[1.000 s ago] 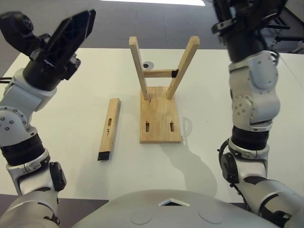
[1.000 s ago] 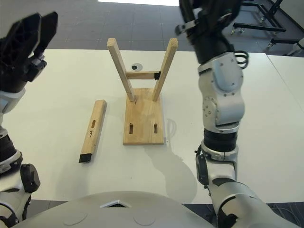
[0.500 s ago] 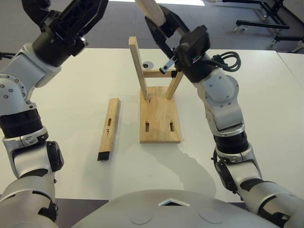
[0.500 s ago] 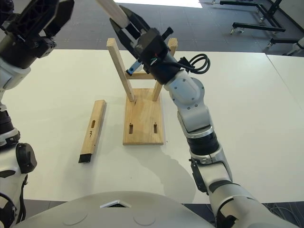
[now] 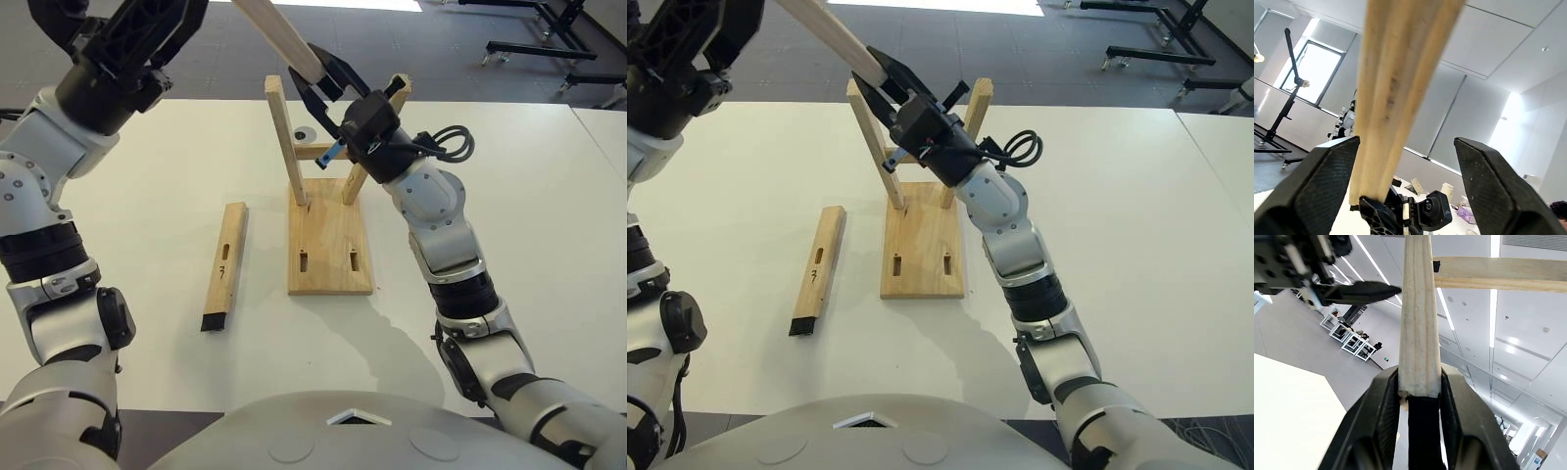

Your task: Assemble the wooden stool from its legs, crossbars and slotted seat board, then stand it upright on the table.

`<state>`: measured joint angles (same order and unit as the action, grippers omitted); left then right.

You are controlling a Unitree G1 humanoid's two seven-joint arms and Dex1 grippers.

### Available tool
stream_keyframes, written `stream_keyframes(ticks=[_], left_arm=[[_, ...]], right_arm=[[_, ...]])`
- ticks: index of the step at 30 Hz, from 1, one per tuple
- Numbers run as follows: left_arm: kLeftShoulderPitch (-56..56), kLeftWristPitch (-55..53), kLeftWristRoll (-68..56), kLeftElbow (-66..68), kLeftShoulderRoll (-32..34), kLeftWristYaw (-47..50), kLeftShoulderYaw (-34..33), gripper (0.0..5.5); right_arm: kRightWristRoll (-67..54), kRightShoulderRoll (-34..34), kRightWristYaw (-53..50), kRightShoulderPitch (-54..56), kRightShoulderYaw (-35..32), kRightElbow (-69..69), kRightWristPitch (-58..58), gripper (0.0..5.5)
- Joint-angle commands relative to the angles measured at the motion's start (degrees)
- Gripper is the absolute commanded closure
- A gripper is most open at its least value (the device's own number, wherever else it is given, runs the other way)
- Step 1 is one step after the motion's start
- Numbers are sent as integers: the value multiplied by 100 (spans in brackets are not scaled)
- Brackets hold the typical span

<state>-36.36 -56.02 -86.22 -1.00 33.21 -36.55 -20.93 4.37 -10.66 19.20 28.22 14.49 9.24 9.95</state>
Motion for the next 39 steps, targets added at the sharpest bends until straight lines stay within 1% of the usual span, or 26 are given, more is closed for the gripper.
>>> stream_keyframes(ticks=[1, 7, 9, 14, 23, 33, 39], left_arm=[[67, -86, 1, -180, 1, 9, 9, 195], [-198, 106, 507, 221, -17, 122, 95, 195], [-256, 131, 664, 385, -29, 83, 82, 195], [-336, 107, 860, 346, -116, 55, 146, 195], [-528, 154, 743, 406, -254, 182, -95, 195], [-318, 133, 879, 178, -301, 98, -126, 195], [-467, 293, 1194, 377, -355, 164, -98, 282]], right_arm=[[33, -36, 103, 6, -6, -24, 28, 447], [179, -40, 131, -46, 71, 47, 113, 447], [403, -152, 170, -55, 149, -14, 185, 447], [414, -249, 228, -27, 68, -115, 231, 447], [211, -316, 715, -313, 284, -89, 115, 447], [82, -135, 494, -270, 80, -154, 125, 447], [157, 99, 236, -236, 14, -57, 136, 447]])
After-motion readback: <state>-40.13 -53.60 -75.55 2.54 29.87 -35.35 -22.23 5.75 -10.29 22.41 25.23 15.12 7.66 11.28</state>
